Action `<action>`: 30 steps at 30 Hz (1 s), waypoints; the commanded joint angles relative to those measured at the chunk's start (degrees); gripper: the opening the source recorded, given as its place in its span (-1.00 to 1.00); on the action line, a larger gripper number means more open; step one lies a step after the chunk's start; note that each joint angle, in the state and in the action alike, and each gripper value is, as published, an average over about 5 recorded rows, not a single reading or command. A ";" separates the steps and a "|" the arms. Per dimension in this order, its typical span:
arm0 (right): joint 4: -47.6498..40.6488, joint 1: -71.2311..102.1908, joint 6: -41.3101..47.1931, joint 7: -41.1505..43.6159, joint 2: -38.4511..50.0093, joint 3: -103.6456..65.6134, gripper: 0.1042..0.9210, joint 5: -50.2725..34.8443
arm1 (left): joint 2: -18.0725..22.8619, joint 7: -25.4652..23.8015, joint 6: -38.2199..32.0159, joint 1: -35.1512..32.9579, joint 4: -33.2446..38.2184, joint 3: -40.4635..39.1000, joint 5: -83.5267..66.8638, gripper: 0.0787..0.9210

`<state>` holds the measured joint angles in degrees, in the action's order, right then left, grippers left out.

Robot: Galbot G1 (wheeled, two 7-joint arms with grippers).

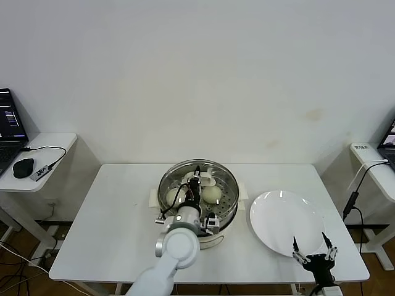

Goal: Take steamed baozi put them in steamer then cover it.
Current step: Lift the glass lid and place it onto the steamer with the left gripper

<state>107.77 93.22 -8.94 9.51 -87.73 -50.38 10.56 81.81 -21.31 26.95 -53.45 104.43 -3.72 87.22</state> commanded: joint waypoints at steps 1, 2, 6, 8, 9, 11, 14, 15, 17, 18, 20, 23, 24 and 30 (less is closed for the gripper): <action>-0.01 -0.05 -0.03 0.05 -0.10 0.18 0.76 0.29 | 0.80 0.07 -0.11 -0.90 -0.22 0.14 0.86 -0.87; -0.02 -0.06 -0.03 0.05 -0.12 0.23 0.76 0.33 | 0.78 0.08 -0.15 -0.91 -0.23 0.24 0.83 -0.87; -0.06 0.01 -0.10 0.09 -0.21 0.41 0.76 0.52 | 0.59 0.27 -0.49 -0.83 -0.63 0.68 0.66 -0.87; -0.09 0.05 -0.14 0.12 -0.20 0.42 0.76 0.58 | 0.56 0.34 -0.59 -0.93 -0.80 0.78 0.44 -0.87; -0.10 0.06 -0.14 0.13 -0.19 0.41 0.76 0.59 | 0.61 0.34 -0.59 -1.01 -0.84 0.80 0.32 -0.87; -0.12 0.06 -0.15 0.16 -0.15 0.42 0.76 0.62 | 0.77 0.43 -0.60 -1.18 -0.90 0.83 0.17 -0.87; -0.15 0.01 -0.15 0.19 -0.14 0.51 0.76 0.69 | 1.01 0.59 -0.64 -1.34 -0.91 0.84 0.06 -0.87; -0.16 0.00 -0.15 0.20 -0.14 0.56 0.76 0.73 | 1.08 0.69 -0.65 -1.36 -0.93 0.86 0.01 -0.87; -0.20 0.01 -0.18 0.23 -0.13 0.64 0.76 0.81 | 1.21 1.03 -0.71 -1.40 -0.99 0.96 -0.15 -0.87; -0.22 0.02 -0.19 0.24 -0.12 0.66 0.76 0.85 | 1.26 1.23 -0.73 -1.44 -0.99 1.00 -0.32 -0.87; -0.29 0.03 -0.21 0.26 -0.09 0.68 0.76 0.94 | 1.32 1.56 -0.75 -1.58 -0.81 1.04 -0.72 -0.87; -0.35 0.02 -0.23 0.27 -0.06 0.72 0.76 1.06 | 1.34 1.70 -0.70 -1.87 0.10 0.95 -1.37 -0.82; -0.36 0.02 -0.22 0.27 -0.06 0.75 0.76 1.11 | 1.35 1.71 -0.69 -1.98 0.58 0.93 -1.53 -0.78; -0.38 -0.01 -0.21 0.27 -0.15 1.00 0.76 1.30 | 0.43 1.74 -0.66 -3.63 4.78 0.91 -2.42 -0.38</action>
<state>107.42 93.21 -9.13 9.78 -87.83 -49.47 11.78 82.87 -19.79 26.28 -55.84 105.21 -2.78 85.58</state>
